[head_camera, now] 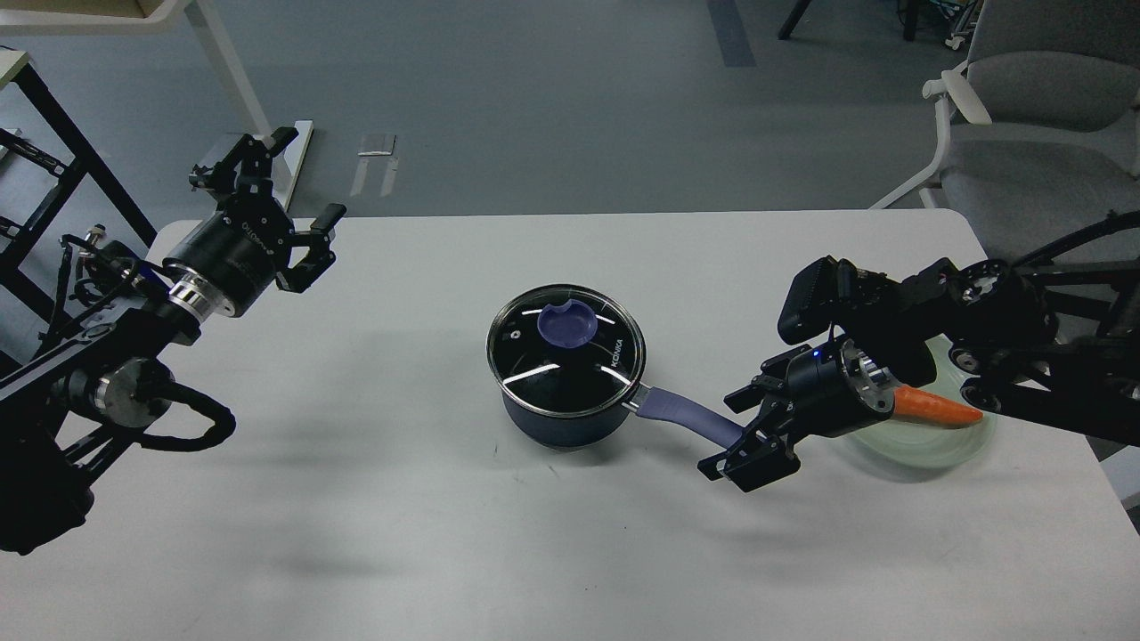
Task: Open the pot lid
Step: 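Move the right gripper down onto the purple pan handle and grasp it, then reach the left gripper over the pan to the purple lid knob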
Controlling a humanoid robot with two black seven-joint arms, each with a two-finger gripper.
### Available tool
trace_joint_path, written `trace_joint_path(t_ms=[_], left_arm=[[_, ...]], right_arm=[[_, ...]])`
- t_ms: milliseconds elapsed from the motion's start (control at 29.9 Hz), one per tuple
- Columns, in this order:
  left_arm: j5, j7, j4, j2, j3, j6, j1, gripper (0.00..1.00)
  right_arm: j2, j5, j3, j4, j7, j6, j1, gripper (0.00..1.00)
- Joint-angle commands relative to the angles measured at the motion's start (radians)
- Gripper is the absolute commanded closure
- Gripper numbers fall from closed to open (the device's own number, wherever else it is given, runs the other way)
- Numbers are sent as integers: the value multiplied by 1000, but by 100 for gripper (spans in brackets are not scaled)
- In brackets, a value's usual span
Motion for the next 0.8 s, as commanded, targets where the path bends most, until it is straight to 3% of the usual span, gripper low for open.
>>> trace_joint_path(t_ms=[0,368,769], left_arm=[[-2,0,0,2,-3,0,0,1],[0,0,0,4,2,0,0,1],[52,-17,0,7,2,-5,-6,1]], right_arm=[[16,-2,-4,-5,0,-1,0,11],[-9,-38,-20,-3,0,-3,8,50],[-17,-50,-20,-3,0,-6,20,68]])
